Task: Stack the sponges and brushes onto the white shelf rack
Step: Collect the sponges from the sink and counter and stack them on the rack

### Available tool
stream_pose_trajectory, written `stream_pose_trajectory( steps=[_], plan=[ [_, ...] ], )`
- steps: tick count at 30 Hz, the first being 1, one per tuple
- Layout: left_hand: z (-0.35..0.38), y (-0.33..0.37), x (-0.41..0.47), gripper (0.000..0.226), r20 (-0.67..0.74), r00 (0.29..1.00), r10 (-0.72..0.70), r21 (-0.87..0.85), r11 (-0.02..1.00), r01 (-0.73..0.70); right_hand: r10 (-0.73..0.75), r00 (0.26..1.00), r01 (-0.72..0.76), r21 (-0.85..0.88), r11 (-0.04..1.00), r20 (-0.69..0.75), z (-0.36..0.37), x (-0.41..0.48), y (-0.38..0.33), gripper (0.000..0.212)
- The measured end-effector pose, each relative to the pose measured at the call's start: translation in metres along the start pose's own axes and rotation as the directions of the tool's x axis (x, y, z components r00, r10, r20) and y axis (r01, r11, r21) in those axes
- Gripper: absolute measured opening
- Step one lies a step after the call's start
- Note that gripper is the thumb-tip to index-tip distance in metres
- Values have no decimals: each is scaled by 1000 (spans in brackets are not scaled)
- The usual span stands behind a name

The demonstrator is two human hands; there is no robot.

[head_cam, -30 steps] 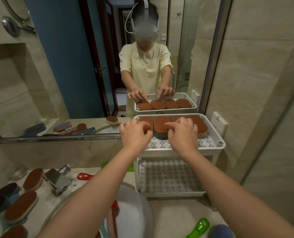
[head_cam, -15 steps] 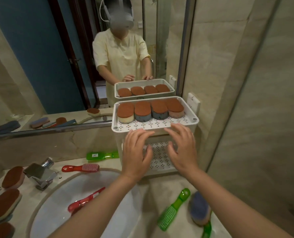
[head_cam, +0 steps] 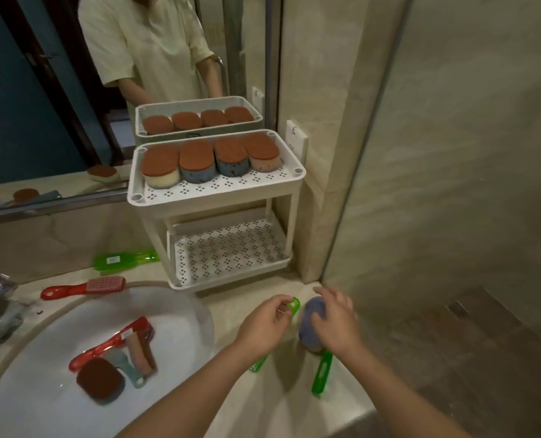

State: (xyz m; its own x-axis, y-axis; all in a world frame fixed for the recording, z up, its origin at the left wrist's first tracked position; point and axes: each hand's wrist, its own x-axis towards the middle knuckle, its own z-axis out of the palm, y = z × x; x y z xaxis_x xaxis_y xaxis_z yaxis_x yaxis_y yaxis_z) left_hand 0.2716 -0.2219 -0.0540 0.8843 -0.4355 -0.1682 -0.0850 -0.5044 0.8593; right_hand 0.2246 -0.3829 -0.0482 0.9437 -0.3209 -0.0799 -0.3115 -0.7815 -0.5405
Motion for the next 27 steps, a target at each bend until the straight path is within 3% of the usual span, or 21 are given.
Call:
stream_pose_trajectory(
  steps=[4, 8, 13, 20, 24, 27],
  plan=[
    [34, -3, 6, 35, 96, 977, -192, -204, 956, 208, 85, 992, -84, -13, 996, 89, 5, -5, 23, 58],
    [54, -1, 14, 45, 133, 959, -250, -218, 937, 274, 120, 979, -131, 60, 990, 164, 9, -3, 33, 45],
    [67, 3, 20, 50, 174, 922, -345, -225, 898, 378, 86, 984, -105, 117, 988, 158, 14, -2, 38, 53],
    [63, 3, 19, 40, 48, 884, -465, -409, 798, 442, 86, 996, -67, 393, 917, -30, 17, 7, 23, 27],
    [46, 1, 13, 35, -4, 872, -490, -513, 749, 419, 129, 990, -136, 554, 821, 53, 20, 10, 1, 49],
    [29, -4, 4, 39, -52, 866, -497, -567, 729, 384, 117, 988, -157, 620, 769, 105, 30, 13, -17, 49]
  ],
)
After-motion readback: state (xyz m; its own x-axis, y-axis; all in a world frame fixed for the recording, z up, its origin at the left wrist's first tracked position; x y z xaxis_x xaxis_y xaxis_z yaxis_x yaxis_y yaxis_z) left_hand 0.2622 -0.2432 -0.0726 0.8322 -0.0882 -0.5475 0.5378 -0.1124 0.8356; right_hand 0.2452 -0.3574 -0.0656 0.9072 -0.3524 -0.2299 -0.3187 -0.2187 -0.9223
